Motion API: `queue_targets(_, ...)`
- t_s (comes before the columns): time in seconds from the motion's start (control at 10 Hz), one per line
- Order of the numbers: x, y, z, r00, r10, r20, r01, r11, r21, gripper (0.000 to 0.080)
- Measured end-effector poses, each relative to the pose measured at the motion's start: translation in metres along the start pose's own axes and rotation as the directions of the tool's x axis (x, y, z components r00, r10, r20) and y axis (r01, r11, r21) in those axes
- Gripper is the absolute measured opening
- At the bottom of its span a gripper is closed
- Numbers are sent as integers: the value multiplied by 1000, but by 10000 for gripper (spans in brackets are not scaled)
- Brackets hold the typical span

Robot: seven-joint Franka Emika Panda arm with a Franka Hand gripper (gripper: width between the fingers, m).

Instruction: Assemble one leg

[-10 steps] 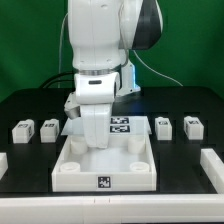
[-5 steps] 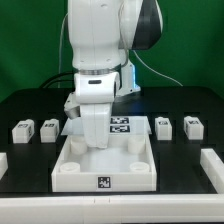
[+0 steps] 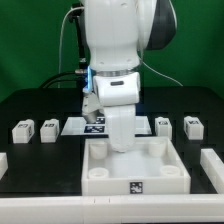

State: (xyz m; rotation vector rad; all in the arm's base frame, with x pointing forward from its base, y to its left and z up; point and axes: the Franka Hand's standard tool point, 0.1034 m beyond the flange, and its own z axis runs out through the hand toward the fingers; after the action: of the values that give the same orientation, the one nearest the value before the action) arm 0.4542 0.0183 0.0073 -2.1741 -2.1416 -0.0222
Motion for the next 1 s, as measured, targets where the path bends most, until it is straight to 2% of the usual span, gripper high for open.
queue_targets(0.1, 17, 6, 1, 1000, 7, -11, -7, 1000, -6, 64)
queue_targets(0.4, 34, 27, 2, 999, 43, -26, -43, 999, -18, 64)
queue_targets(0.6, 36, 35, 2, 998, 56, -31, -57, 998, -21, 64)
queue_targets(1.0, 36, 35, 2, 998, 58, -30, -58, 998, -21, 64)
